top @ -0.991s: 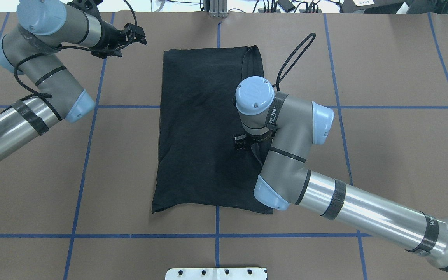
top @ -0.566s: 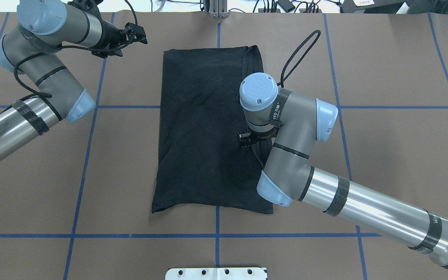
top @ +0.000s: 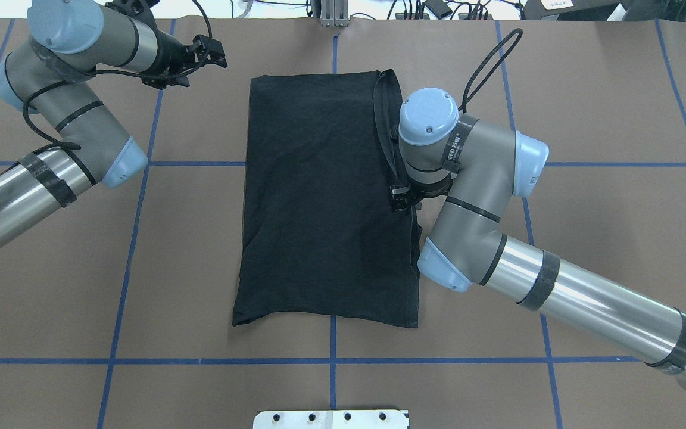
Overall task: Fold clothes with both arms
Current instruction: 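Tuck the shirt's far side corner with the right gripper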
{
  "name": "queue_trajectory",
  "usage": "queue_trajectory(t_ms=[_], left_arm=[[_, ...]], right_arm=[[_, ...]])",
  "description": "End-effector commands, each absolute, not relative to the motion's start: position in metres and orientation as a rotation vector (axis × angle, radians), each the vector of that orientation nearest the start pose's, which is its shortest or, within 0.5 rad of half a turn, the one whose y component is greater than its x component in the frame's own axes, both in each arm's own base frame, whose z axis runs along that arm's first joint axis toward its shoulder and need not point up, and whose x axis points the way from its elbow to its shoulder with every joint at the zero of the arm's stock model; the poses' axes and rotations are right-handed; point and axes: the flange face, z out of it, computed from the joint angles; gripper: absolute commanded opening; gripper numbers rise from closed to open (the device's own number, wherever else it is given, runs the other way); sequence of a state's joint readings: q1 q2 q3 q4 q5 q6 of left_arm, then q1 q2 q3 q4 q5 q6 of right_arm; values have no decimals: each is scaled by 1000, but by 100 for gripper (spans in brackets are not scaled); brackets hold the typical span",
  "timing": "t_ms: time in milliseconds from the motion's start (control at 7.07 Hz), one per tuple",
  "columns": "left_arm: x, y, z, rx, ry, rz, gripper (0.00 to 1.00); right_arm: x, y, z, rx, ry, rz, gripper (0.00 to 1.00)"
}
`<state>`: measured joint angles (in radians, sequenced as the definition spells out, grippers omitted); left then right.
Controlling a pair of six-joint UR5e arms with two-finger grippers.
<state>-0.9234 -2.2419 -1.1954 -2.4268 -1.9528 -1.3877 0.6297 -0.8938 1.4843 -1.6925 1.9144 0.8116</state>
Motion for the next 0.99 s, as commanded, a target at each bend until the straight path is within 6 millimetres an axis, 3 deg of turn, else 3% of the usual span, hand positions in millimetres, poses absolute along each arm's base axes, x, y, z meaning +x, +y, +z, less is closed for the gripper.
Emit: queue_trajectory(t_ms=[0,283,425,708,849], left_arm=[[386,-667,325,311,1155,-431,100],[385,-667,326,311,1155,-430,100],[386,-667,327,310,1154,-429,100],[385,-667,326,317,1154,-425,100],[384,-665,321,327,1163,-417,100]], right_arm=[[-500,-509,334,36,-568,-206,100],[-449,-533,303,2,-665,-170,100],[-451,-532,287,29,-681,-179,100],[-492,-535,234,85,-690,-215,100],[-516,-540,219,86,-688,-227,100]])
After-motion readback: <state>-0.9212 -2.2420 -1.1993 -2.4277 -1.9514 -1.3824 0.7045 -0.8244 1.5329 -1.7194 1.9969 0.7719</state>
